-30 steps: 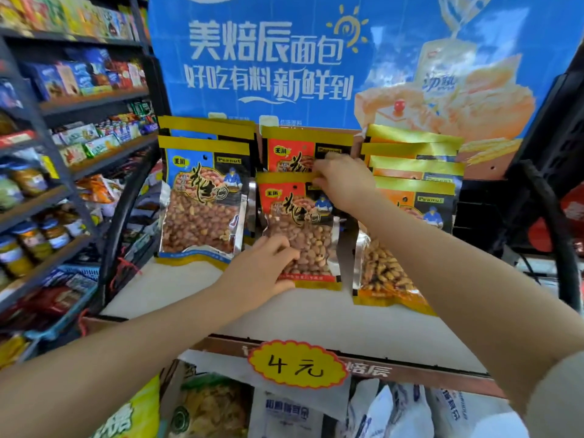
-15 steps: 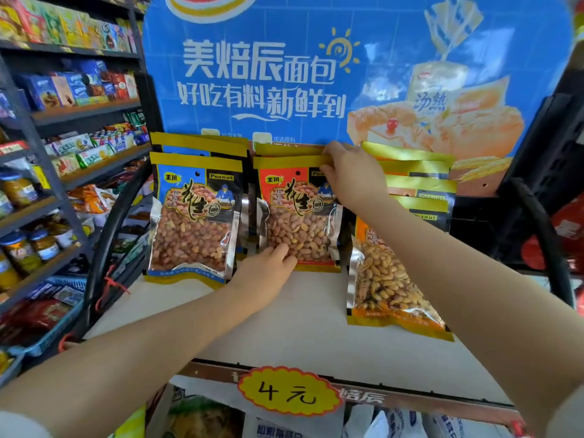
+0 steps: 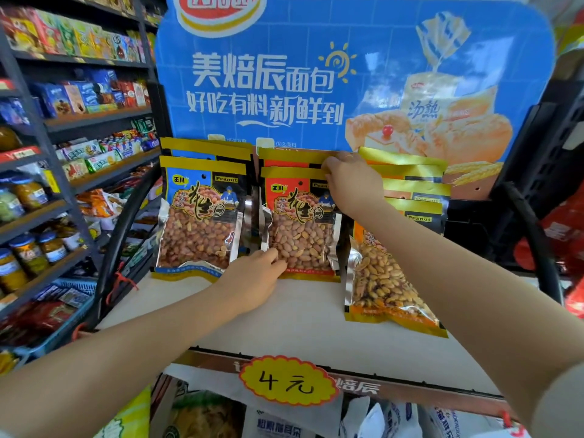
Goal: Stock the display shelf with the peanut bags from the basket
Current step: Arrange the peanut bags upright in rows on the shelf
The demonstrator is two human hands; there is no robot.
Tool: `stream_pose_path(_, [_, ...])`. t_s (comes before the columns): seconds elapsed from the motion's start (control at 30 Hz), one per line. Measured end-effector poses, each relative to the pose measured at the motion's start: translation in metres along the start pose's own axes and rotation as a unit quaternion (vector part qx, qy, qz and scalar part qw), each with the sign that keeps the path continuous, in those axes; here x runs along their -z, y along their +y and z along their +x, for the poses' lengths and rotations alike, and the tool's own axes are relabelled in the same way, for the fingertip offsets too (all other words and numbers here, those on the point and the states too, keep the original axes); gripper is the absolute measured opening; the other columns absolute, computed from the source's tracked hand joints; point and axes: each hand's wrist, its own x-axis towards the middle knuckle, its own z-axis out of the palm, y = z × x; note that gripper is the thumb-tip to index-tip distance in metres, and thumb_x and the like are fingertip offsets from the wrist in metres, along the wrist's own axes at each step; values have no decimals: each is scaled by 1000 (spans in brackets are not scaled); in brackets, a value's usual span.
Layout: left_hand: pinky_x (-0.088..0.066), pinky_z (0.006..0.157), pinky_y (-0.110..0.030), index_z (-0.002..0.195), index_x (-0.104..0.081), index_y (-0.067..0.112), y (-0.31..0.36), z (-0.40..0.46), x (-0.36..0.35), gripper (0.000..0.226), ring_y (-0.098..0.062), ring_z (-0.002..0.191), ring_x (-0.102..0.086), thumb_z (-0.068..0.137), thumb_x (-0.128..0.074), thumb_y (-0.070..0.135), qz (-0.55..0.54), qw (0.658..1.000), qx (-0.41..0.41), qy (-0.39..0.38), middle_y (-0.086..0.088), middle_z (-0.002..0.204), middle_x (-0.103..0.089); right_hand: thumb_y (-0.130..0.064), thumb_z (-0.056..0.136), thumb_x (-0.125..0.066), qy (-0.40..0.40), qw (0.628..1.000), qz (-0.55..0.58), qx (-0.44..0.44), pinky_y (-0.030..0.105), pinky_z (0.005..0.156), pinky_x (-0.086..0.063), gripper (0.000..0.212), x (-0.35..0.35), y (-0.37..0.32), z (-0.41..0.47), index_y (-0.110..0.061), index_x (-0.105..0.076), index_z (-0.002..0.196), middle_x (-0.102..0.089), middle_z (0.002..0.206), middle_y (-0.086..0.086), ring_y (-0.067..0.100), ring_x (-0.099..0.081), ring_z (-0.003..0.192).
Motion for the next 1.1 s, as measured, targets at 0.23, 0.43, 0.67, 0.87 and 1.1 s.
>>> stream_pose_path(0.23, [-48, 73, -35, 119, -51, 12, 4, -7, 1, 27, -22, 100, -53, 95, -40, 19, 11, 1000, -3, -5, -7, 117, -49, -11, 91, -50, 29, 999, 11, 23, 42, 68, -50, 37, 12, -5, -15, -7, -43, 127, -44, 132, 17, 36, -47, 119])
stream_pose_path(0.43, [-47, 65, -32, 117, -52, 13, 24, -1, 5, 29, -23, 101, -55, 96, -39, 27, 5, 1000, -17, 7, -6, 116, -50, -12, 85, -59, 17, 997, -23, 72, 48, 77, -49, 37, 20, 27, -54, -3, -51, 120, -51, 128, 20, 39, -52, 112])
stream_pose_path(0.67, [-49, 78, -32, 119, -48, 16, 74, 24, 8, 59, -19, 103, -53, 82, -50, 62, -76, 997, -24, -20, -2, 119, -55, -16, 91, -47, -69, 993, -71, -61, 48, 92, -38, 33, 26, 83, -63, -4, -46, 122, -50, 124, 19, 38, -44, 116])
stream_pose_path(0.87, [-47, 74, -34, 118, -48, 14, 94, 42, 7, 73, -23, 103, -56, 74, -51, 72, -73, 997, 27, -3, -4, 118, -56, -17, 90, -51, -122, 991, -51, 1, 44, 89, -40, 29, 23, 86, -58, -11, -51, 118, -56, 122, 14, 36, -51, 111])
stream_pose_path(1.1, [-51, 61, -34, 108, -49, 8, 90, 69, 9, 52, -25, 82, -65, 88, -46, 55, -43, 995, 76, 43, -8, 94, -65, -14, 92, -50, 1, 1000, -25, 16, 47, 87, -38, 22, 34, 92, -36, -7, -57, 111, -55, 122, 17, 39, -50, 110])
